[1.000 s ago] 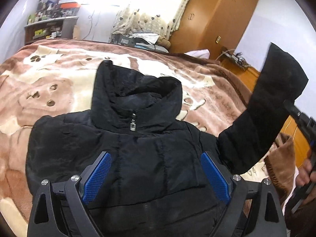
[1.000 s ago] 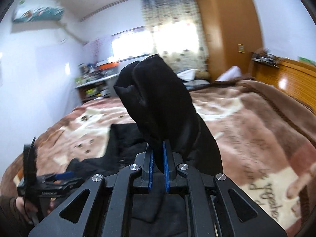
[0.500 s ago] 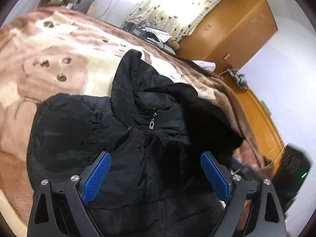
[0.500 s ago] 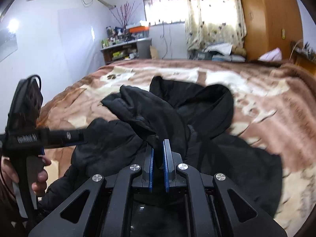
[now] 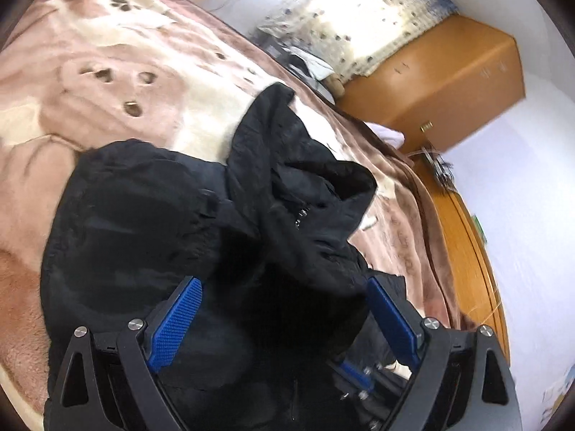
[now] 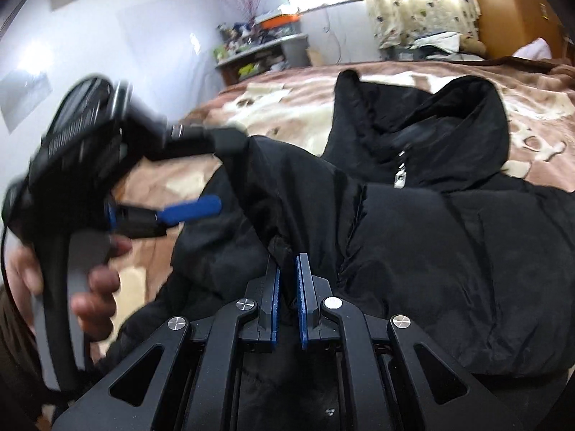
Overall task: Fold large clothes
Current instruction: 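Lift the held sleeve with the right tool, fold it across the front, release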
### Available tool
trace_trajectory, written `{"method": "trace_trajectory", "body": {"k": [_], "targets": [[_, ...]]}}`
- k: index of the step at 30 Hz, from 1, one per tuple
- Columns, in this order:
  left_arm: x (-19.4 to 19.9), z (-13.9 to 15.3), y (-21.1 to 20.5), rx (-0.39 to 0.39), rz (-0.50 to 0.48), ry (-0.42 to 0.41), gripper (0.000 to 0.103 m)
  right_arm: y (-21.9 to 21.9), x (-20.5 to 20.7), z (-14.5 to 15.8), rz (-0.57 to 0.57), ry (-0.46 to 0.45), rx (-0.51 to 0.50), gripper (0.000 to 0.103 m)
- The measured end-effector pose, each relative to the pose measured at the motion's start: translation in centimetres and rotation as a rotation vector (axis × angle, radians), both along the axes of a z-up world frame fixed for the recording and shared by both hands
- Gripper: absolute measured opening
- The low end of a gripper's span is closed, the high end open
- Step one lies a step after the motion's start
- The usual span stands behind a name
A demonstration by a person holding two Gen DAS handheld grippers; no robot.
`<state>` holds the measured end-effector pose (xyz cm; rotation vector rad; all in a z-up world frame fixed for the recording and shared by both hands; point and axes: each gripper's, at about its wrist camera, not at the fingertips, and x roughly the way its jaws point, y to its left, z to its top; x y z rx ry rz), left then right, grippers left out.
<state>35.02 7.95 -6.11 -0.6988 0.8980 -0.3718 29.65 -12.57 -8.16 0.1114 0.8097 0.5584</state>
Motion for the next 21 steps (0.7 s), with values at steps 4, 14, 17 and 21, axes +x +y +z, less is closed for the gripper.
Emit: {"method": "trace_trajectory", "body": {"k": [4,14,17,21], "targets": [[0.1,-0.2,0.0,0.057,0.001,0.02,0.094,1.0,-0.2,-0.4,0.012,0.011,-0.014,0.008],[-0.1,-0.4,-0.4,0.25,0.043,0.058,0.065,2.7,0.4,-1.1,0.026,0.063,-0.039,0.022],[0.3,-0.9,-0.6,0.291,0.033,0.091,0.061,2.3,-0.2,-0.7,0.028,0.047,-0.038,0.029],[0.1,-1.5,-0.8,0.386,0.037,0.103,0.061,0.0,-1.2,1.0,0.023,0.035,0.005,0.057]]}}
